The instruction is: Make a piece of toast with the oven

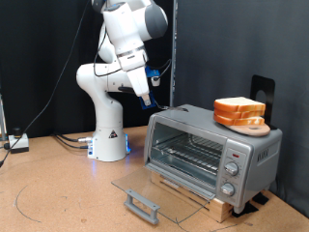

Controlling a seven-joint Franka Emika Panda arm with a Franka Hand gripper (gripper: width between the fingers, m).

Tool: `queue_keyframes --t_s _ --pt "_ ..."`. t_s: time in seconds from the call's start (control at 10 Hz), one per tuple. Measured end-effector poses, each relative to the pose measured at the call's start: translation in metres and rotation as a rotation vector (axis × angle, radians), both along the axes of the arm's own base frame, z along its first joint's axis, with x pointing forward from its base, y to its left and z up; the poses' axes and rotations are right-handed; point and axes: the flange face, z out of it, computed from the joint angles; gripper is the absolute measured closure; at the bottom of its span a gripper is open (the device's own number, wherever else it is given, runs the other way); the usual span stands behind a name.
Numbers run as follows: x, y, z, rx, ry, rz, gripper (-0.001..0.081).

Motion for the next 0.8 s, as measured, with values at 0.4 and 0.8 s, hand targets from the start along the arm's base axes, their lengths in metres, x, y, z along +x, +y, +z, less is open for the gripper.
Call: queue_keyframes --t_s 0.4,0.8 --pt "0.005 0.019 0.000 0.011 0.056 -0.054 0.0411" --pt "0.019 0.041 0.007 0.063 0.070 -0.107 0.0411"
